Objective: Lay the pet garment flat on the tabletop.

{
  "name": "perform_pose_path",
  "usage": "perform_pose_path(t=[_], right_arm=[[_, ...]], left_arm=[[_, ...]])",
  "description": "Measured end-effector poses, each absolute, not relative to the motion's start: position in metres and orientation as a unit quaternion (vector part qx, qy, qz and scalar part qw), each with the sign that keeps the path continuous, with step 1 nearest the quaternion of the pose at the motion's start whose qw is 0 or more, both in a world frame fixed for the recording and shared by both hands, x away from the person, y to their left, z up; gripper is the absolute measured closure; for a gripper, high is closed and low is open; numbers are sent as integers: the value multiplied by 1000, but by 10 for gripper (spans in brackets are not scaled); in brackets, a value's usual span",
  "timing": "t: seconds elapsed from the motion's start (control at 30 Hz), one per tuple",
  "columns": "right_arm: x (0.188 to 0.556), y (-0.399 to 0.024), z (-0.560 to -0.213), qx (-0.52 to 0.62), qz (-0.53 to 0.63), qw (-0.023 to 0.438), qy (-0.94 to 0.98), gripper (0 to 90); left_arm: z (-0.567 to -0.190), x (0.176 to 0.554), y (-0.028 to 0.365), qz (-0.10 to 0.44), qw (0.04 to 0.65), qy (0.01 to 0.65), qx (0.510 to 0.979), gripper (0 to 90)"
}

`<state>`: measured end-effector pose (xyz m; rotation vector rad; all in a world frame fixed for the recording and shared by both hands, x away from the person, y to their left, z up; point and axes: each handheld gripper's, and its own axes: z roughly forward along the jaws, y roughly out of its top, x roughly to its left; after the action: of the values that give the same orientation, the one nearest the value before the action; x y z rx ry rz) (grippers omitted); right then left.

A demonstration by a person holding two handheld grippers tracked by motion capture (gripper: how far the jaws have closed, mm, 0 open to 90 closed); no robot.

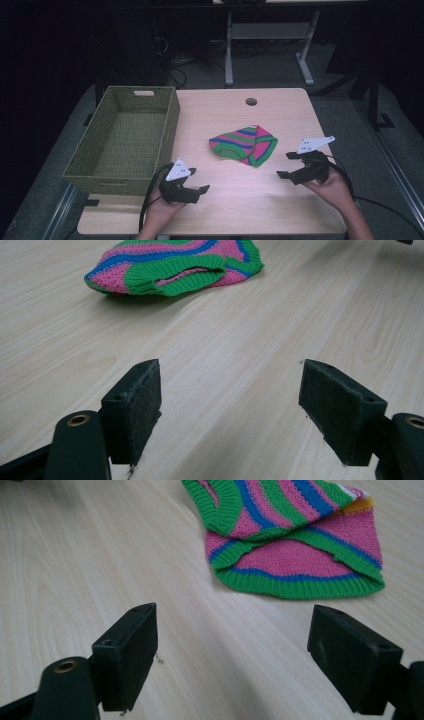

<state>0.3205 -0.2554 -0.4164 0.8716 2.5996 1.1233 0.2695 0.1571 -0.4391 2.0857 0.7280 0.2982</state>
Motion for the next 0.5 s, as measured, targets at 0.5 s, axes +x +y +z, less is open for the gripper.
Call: perform_pose_path(t=[0.5], right_arm=[[367, -224, -411, 286, 351, 69, 889, 205]], left_arm=[[-438, 271, 160, 119, 446, 295, 837, 246]])
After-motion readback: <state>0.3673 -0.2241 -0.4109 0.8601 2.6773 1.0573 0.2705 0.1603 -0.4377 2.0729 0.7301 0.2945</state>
